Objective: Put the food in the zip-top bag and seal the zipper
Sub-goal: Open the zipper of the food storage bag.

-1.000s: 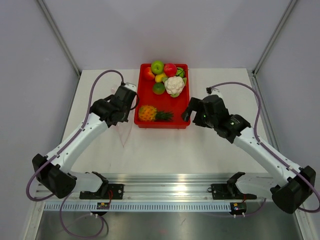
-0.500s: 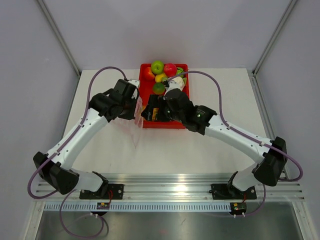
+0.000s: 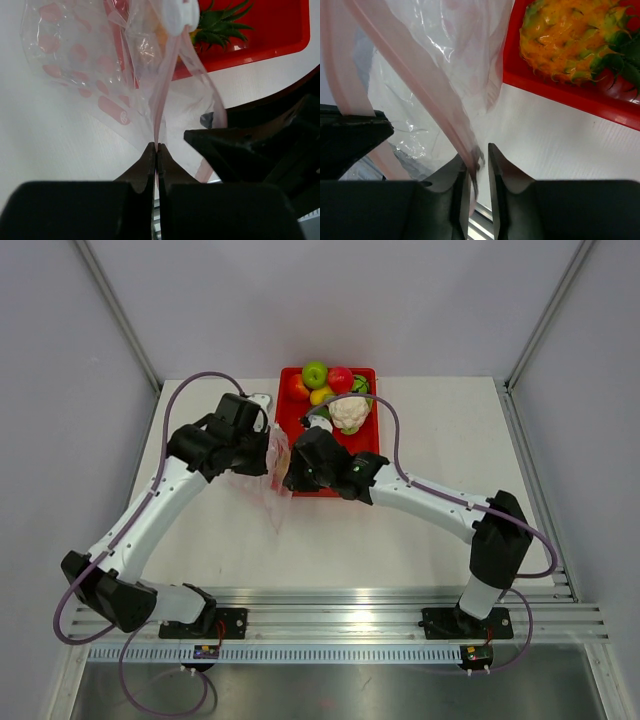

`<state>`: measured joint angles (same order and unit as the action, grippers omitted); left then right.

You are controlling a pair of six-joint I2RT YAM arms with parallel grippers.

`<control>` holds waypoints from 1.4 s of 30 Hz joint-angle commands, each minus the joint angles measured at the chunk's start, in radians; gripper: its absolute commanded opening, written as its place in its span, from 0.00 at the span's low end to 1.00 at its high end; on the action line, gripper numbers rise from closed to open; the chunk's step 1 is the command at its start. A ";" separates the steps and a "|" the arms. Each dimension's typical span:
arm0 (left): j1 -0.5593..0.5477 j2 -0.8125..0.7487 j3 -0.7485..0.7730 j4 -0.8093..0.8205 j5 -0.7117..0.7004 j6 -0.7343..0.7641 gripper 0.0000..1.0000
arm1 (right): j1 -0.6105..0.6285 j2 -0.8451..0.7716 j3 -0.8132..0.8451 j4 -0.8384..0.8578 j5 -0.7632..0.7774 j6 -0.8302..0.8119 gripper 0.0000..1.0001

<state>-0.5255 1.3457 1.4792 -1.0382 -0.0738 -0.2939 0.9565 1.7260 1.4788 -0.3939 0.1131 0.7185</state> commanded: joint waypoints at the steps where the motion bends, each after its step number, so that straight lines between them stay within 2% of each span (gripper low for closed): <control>1: 0.035 -0.049 0.017 0.026 0.031 0.022 0.00 | 0.010 -0.045 0.025 0.007 0.054 0.006 0.23; 4: 0.084 -0.065 0.000 0.032 0.052 0.050 0.00 | 0.010 -0.062 0.012 -0.003 0.072 0.001 0.09; 5: 0.100 -0.071 0.000 0.032 0.061 0.058 0.00 | 0.010 -0.062 0.018 -0.008 0.076 -0.007 0.00; 11: 0.150 -0.088 0.033 0.064 0.068 0.078 0.00 | 0.010 -0.060 0.058 -0.013 0.056 -0.019 0.00; 13: 0.150 -0.109 0.018 0.124 0.152 0.073 0.01 | 0.008 -0.051 0.078 -0.022 0.033 -0.018 0.00; 14: 0.150 -0.123 -0.023 0.151 0.179 0.064 0.09 | 0.008 -0.046 0.095 -0.022 0.024 -0.011 0.00; 15: 0.150 -0.150 -0.046 0.205 0.207 0.052 0.32 | 0.010 -0.045 0.103 -0.023 0.008 -0.005 0.00; 16: 0.150 -0.169 -0.081 0.236 0.271 0.024 0.36 | 0.008 -0.040 0.112 -0.032 0.002 -0.001 0.00; 18: 0.147 -0.198 -0.170 0.318 0.311 -0.005 0.49 | 0.010 -0.034 0.130 -0.036 -0.015 0.010 0.00; 21: 0.144 -0.250 -0.232 0.372 0.330 -0.051 0.55 | 0.008 -0.028 0.143 -0.042 -0.029 0.025 0.00; 24: 0.133 -0.289 -0.296 0.401 0.345 -0.082 0.56 | 0.008 -0.019 0.150 -0.049 -0.042 0.041 0.00; 28: 0.107 -0.321 -0.373 0.434 0.326 -0.125 0.52 | 0.007 -0.009 0.146 -0.037 -0.067 0.052 0.00; 29: 0.107 -0.327 -0.393 0.440 0.318 -0.129 0.44 | 0.007 -0.009 0.141 -0.034 -0.070 0.053 0.00; 31: 0.107 -0.329 -0.411 0.451 0.299 -0.129 0.36 | 0.007 -0.013 0.135 -0.034 -0.081 0.055 0.00; 35: 0.107 -0.303 -0.380 0.429 0.192 -0.119 0.00 | 0.004 -0.034 0.109 -0.036 -0.088 0.018 0.00; 39: 0.107 -0.260 -0.260 0.294 0.100 -0.082 0.00 | -0.061 -0.014 0.124 -0.103 -0.154 -0.039 0.00; 42: 0.108 -0.252 -0.167 0.200 -0.027 -0.056 0.00 | -0.143 0.048 0.147 -0.150 -0.194 -0.083 0.00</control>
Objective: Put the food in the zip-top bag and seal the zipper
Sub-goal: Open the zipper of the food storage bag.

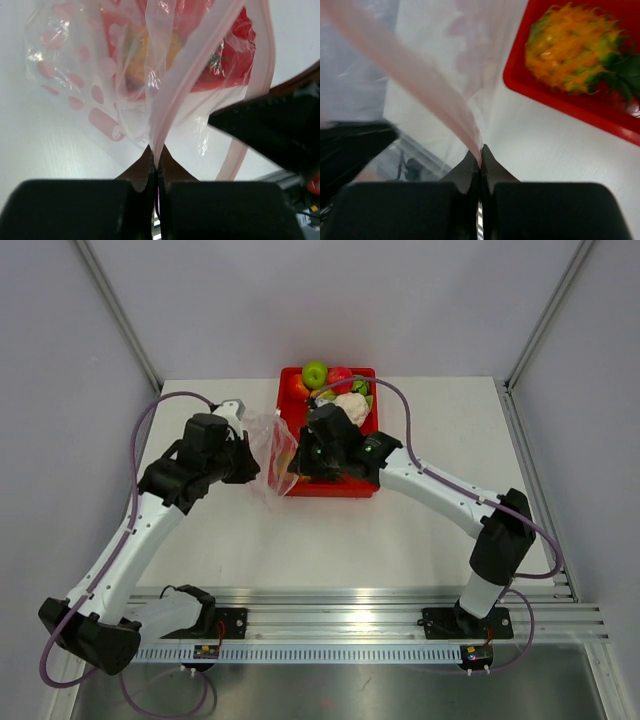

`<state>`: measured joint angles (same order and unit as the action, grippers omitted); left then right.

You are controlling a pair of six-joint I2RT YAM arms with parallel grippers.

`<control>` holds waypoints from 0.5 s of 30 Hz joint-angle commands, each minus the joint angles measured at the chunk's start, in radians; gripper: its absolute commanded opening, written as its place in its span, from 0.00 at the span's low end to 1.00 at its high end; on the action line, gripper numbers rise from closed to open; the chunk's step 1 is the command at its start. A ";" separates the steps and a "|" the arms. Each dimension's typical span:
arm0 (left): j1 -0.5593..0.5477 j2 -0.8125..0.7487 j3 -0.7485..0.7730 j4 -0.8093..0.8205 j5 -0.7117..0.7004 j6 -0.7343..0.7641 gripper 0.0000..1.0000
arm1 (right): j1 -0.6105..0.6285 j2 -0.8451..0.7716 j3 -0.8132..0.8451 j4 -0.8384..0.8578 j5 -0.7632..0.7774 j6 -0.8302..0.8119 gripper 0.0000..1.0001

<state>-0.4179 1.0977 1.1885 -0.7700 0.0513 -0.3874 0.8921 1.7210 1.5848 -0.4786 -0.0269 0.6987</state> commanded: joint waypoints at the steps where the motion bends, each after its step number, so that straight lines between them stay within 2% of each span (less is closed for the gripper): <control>1: 0.002 0.005 0.144 -0.093 -0.172 0.047 0.00 | -0.099 0.077 0.079 -0.087 -0.062 -0.085 0.00; 3: 0.002 0.017 0.210 -0.158 -0.212 0.048 0.00 | -0.117 0.142 0.124 -0.144 -0.056 -0.105 0.00; 10: 0.008 0.068 0.339 -0.282 -0.289 0.079 0.00 | -0.117 0.250 0.268 -0.163 -0.091 -0.136 0.00; 15: 0.013 0.117 0.316 -0.258 -0.164 0.075 0.00 | -0.117 0.316 0.365 -0.160 -0.137 -0.142 0.00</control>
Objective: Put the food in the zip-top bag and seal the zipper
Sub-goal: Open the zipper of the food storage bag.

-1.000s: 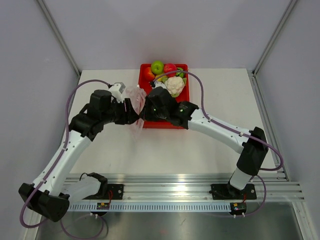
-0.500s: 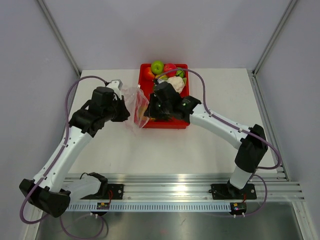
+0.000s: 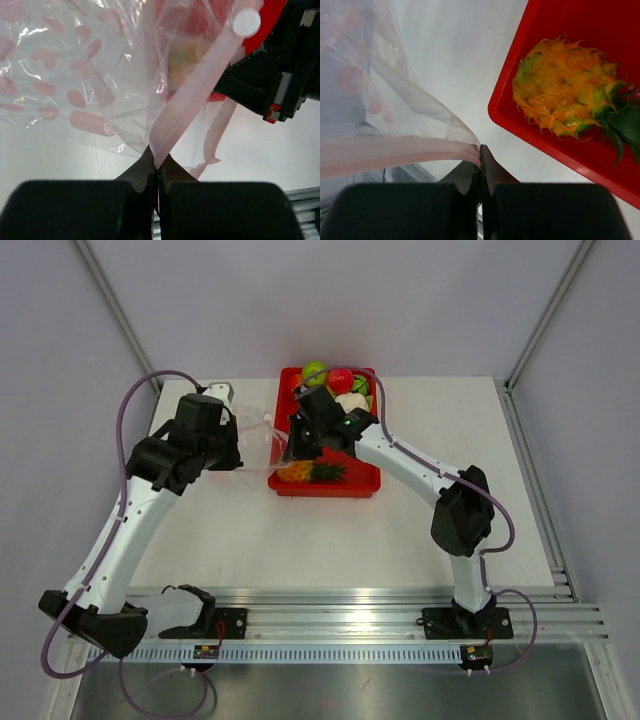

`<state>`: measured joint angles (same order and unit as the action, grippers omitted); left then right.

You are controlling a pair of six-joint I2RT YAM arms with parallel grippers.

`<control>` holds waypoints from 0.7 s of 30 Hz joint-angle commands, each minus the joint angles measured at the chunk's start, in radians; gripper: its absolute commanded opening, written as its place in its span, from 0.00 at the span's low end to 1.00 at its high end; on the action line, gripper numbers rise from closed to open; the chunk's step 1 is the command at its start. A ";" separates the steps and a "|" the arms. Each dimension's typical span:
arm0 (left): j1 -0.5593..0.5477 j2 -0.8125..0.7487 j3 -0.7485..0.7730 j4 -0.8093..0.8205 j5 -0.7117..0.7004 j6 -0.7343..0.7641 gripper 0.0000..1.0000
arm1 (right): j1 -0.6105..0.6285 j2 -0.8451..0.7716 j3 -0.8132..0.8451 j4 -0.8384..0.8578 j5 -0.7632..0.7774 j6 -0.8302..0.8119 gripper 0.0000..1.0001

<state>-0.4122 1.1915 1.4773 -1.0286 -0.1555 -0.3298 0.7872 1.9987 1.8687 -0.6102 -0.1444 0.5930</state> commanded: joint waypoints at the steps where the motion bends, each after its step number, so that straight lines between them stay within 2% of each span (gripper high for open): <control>1: 0.007 0.034 0.015 0.008 0.051 0.011 0.00 | -0.013 0.049 0.119 -0.033 -0.024 -0.041 0.00; 4: 0.012 0.071 -0.026 0.041 0.039 -0.008 0.00 | -0.014 0.080 0.184 -0.065 -0.026 -0.055 0.00; 8: 0.044 0.094 -0.060 0.077 0.033 -0.026 0.00 | -0.014 0.075 0.190 -0.075 -0.024 -0.067 0.10; 12: 0.075 0.105 -0.086 0.119 0.065 -0.044 0.00 | -0.014 0.042 0.130 -0.045 -0.043 -0.050 0.38; 21: 0.088 0.138 -0.098 0.145 0.114 -0.046 0.00 | -0.014 -0.023 0.027 0.009 -0.066 0.033 0.37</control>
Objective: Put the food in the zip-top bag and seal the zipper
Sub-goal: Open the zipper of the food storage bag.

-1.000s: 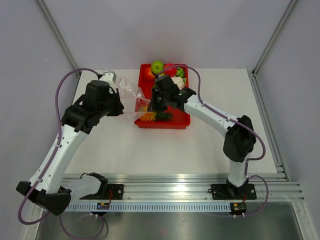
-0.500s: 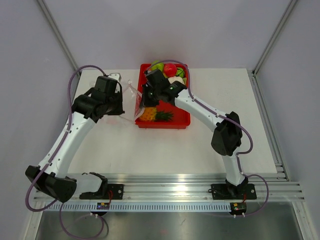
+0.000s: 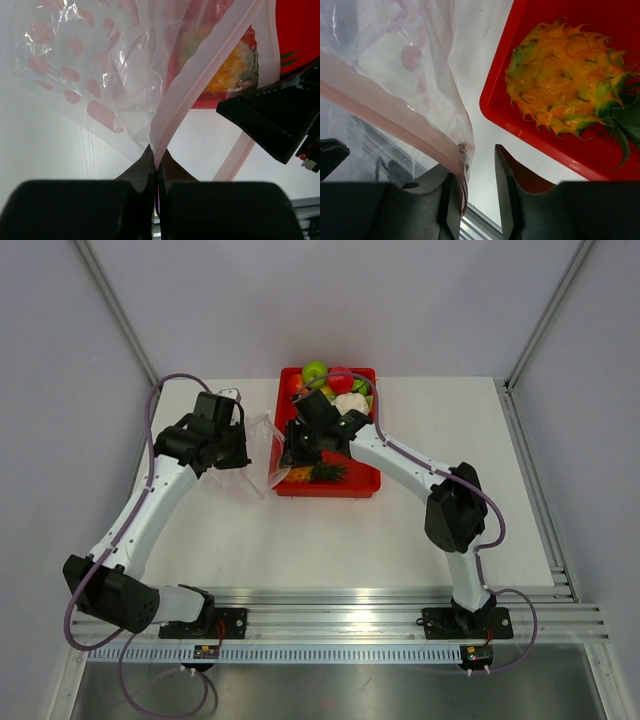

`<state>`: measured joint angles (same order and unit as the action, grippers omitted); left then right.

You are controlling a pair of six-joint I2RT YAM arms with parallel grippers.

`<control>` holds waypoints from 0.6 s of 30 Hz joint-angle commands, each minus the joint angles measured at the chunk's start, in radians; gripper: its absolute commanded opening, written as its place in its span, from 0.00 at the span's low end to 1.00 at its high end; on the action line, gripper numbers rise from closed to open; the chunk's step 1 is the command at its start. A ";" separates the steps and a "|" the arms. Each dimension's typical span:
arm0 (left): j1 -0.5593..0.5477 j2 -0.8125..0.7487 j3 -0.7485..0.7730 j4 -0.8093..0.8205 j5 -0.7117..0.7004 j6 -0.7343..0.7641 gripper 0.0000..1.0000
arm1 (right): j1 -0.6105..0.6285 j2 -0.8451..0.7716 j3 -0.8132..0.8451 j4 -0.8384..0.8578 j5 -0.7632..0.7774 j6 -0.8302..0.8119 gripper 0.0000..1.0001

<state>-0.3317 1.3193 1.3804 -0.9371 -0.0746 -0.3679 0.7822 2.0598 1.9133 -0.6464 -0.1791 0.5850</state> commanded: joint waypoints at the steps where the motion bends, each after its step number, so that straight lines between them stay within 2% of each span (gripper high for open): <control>1: 0.008 0.017 -0.001 0.055 0.033 -0.005 0.00 | -0.008 -0.095 -0.026 0.053 -0.042 0.047 0.37; 5: 0.011 0.031 -0.010 0.063 0.038 -0.006 0.00 | -0.009 -0.153 -0.069 0.094 -0.039 0.062 0.53; 18: 0.013 0.035 -0.029 0.092 0.052 -0.023 0.00 | 0.006 -0.225 -0.172 0.186 -0.002 0.127 0.49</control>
<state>-0.3260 1.3571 1.3479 -0.8948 -0.0471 -0.3752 0.7826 1.8793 1.7512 -0.5163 -0.2001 0.6868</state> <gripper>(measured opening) 0.004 0.501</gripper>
